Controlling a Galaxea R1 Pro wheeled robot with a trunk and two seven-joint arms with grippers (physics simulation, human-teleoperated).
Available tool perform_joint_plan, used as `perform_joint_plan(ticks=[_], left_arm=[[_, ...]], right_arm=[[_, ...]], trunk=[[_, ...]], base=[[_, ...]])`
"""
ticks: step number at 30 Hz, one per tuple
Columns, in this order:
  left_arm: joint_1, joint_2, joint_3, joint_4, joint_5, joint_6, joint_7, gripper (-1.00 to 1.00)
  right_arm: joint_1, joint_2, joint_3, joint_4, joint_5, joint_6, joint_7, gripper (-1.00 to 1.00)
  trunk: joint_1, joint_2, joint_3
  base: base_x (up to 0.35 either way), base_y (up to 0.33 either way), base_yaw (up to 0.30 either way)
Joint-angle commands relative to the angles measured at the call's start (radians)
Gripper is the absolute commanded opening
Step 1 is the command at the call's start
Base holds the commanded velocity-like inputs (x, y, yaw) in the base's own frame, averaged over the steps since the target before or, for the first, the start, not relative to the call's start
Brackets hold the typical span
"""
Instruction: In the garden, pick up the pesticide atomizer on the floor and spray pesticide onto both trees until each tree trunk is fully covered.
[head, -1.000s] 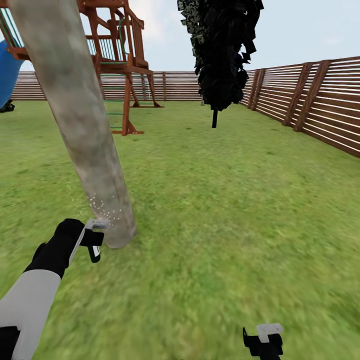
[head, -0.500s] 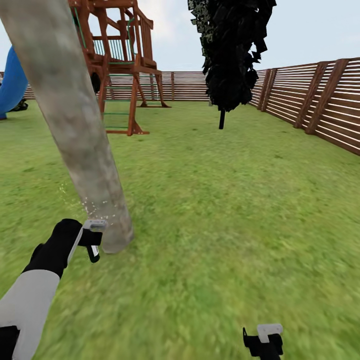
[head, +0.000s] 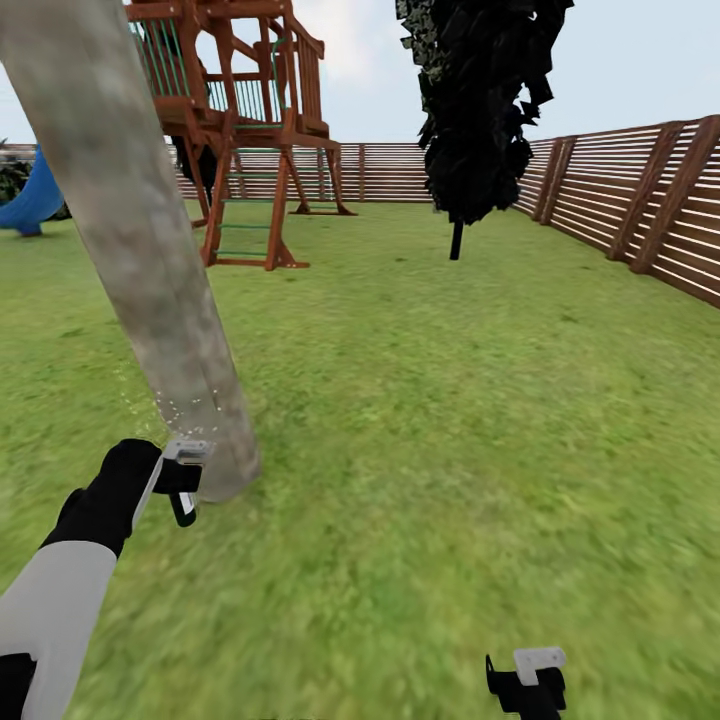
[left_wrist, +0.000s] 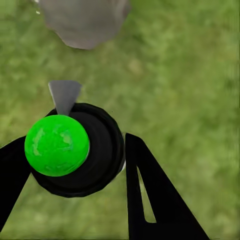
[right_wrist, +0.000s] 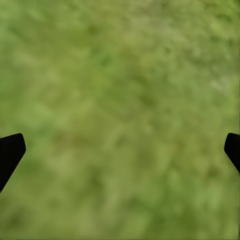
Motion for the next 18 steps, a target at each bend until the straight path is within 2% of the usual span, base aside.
perform_joint_plan(ticks=[1, 2, 6, 12, 18], left_arm=[[0.002, 0.004, 0.002, 0.001, -0.008, 0.003, -0.009, -1.0], [0.005, 0.005, 0.005, 0.003, -0.008, 0.002, -0.006, -1.0], [0.019, 0.004, 0.01, 0.012, -0.002, -0.003, 0.071, -1.0], [0.022, -0.009, 0.016, 0.008, 0.004, -0.001, 0.079, -1.0], [0.022, -0.009, 0.018, 0.007, 0.003, -0.001, 0.079, -1.0]], right_arm=[[0.0, 0.0, -0.004, 0.001, 0.011, -0.001, -0.006, 1.0], [0.0, 0.0, -0.004, 0.001, 0.011, -0.001, -0.006, 1.0], [0.0, 0.0, -0.004, 0.001, 0.011, -0.001, -0.005, 1.0], [0.0, -0.001, -0.005, 0.001, 0.011, -0.001, -0.006, 1.0], [0.0, -0.002, -0.005, 0.001, 0.011, -0.001, -0.006, 1.0]], trunk=[[0.0, 0.0, -0.001], [0.0, 0.0, -0.001], [0.0, 0.0, -0.001], [0.0, 0.0, -0.001], [0.0, 0.0, -0.001]], base=[[0.0, -0.274, 0.276], [0.0, -0.274, 0.276], [0.0, -0.273, 0.217], [0.023, -0.273, 0.017], [0.165, -0.247, 0.0]])
